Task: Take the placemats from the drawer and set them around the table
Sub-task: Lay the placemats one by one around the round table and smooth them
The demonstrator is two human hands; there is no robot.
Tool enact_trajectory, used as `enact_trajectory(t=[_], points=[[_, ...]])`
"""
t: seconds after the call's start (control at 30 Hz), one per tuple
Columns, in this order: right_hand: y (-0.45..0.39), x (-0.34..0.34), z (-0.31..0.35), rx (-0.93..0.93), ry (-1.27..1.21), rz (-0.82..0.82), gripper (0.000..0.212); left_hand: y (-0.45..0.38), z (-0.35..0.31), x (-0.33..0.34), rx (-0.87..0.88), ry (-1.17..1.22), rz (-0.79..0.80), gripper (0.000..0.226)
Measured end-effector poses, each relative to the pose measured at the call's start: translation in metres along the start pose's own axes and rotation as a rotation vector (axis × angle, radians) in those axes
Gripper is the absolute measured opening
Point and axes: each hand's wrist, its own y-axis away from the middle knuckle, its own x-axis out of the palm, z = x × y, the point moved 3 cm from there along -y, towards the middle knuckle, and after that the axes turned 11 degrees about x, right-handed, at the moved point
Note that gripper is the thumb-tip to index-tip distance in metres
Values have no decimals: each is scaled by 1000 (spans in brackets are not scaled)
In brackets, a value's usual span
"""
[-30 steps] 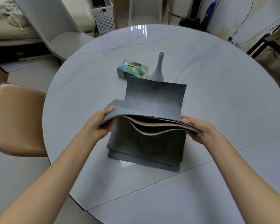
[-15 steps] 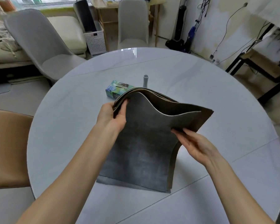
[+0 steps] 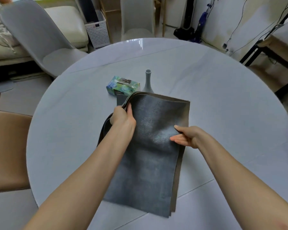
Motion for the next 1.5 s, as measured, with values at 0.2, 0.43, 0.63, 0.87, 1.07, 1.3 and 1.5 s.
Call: enact_trajectory(t=[0.2,0.43,0.63,0.87,1.07,1.3,1.5], points=[[-42,12,5,94,112,-87,31,-38,24,-4,100,-135,-64,33],[-80,30,-20,52,274,-281,20,-93,38,-29,57,-401,3,40],[-69,33,-40,-591,678,-701,48,-128,44,-89,526,-1968,931,82],[-84,50,-63,-391,318,-550,43,-138,21,-163,415,-2263,743,98],[-77,52,-86,-296,394,-605,19,-137,-15,-174,488,-1967,652,78],[-33,78,-106,-694,472,-517,16,-128,-38,-176,452,-1601,575,33],[7,52,-120,-741,266,-563,18,-68,-27,-143,634,-1526,1059,22]])
